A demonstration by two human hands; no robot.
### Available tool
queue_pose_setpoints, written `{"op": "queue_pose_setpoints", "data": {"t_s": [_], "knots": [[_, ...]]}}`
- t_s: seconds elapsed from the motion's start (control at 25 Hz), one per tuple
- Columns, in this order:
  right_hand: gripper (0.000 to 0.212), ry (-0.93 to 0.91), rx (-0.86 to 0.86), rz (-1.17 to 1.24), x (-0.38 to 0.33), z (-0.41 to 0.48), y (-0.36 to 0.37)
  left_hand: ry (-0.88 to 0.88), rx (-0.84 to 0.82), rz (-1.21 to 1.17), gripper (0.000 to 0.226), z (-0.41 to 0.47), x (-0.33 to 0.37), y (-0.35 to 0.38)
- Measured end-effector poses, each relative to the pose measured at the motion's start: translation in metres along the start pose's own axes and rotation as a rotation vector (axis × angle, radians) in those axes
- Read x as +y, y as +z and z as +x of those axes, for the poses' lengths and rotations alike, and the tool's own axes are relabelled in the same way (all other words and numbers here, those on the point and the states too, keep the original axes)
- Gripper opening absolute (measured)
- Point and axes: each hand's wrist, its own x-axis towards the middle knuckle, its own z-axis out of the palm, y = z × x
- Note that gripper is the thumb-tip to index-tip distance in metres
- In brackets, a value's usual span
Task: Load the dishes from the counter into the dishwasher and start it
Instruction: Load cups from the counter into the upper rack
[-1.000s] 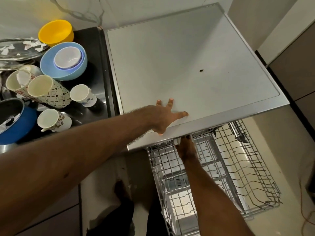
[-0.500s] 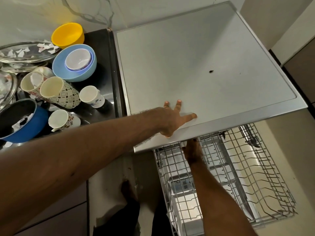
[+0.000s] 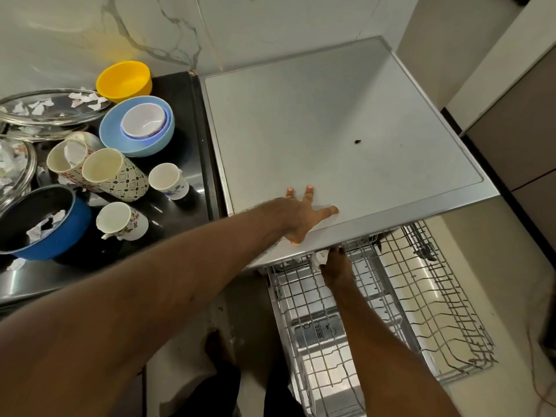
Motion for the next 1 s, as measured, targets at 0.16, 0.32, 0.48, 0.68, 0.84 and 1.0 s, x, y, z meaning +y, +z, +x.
{"op": "queue_pose_setpoints", "data": {"t_s": [0.16,0.32,0.48,0.68,0.84,1.0], "knots": [[0.065,-0.019,0.019,-0.152,-0.012,-0.045,-0.028,0.002,0.004,-0.033,0.122,-0.004,-0.002,-0.001],[0.039,-0.080,0.087,-0.242,-0.022,-0.095,-0.053,0.010,0.046,-0.002,0.115,-0.015,-0.001,0.002],[0.026,-0.206,0.217,-0.291,-0.039,-0.134,-0.075,0.048,0.150,0.029,0.095,-0.029,-0.006,0.015],[0.021,-0.347,0.299,-0.275,-0.081,-0.145,-0.097,0.026,0.276,-0.016,0.086,-0.056,-0.023,0.034],[0.020,-0.438,0.330,-0.290,-0.127,-0.144,-0.099,0.002,0.418,-0.008,0.082,-0.085,-0.054,0.041],[0.017,-0.566,0.284,-0.296,-0.178,-0.144,-0.082,-0.070,0.511,-0.022,0.078,-0.122,-0.104,0.046]]}}
